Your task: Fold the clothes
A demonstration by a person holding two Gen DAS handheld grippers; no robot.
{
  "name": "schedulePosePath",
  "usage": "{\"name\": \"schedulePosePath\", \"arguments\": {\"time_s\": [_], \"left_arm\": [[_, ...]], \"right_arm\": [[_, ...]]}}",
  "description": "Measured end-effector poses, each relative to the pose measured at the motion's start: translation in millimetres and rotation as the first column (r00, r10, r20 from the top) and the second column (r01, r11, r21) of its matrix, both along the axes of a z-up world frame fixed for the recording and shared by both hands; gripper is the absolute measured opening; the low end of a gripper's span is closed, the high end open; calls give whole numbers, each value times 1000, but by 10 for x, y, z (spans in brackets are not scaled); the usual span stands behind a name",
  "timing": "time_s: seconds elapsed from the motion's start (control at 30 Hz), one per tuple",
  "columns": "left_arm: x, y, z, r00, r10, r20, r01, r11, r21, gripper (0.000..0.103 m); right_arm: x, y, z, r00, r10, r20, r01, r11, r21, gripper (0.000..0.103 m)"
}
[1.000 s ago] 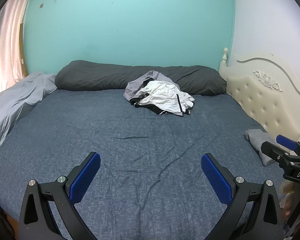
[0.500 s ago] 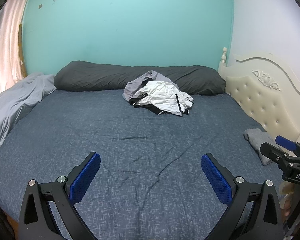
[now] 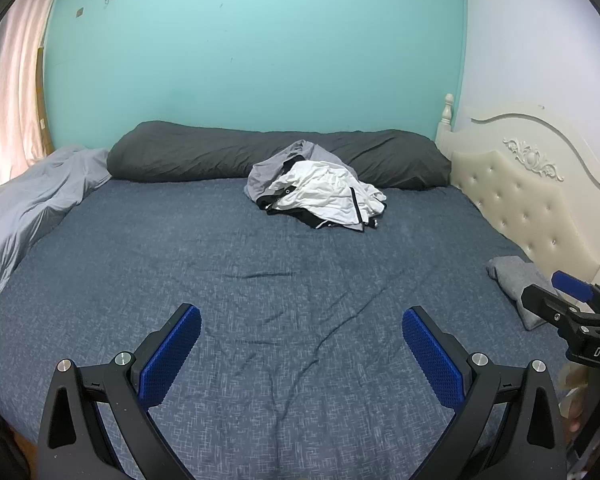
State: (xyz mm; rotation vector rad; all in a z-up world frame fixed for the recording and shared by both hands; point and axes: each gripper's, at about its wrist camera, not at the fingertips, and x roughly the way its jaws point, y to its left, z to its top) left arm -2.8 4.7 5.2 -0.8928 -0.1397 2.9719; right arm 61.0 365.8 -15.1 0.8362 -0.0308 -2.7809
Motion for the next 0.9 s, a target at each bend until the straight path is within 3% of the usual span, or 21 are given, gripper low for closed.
{"name": "schedulePosePath", "arguments": {"time_s": [0.9], "left_arm": [[-19,43,-67,1000,-4,4,4,1000,11,103]], "right_arm": [[-38,16,-35,1000,-2,6,2,1000,3,101]]}}
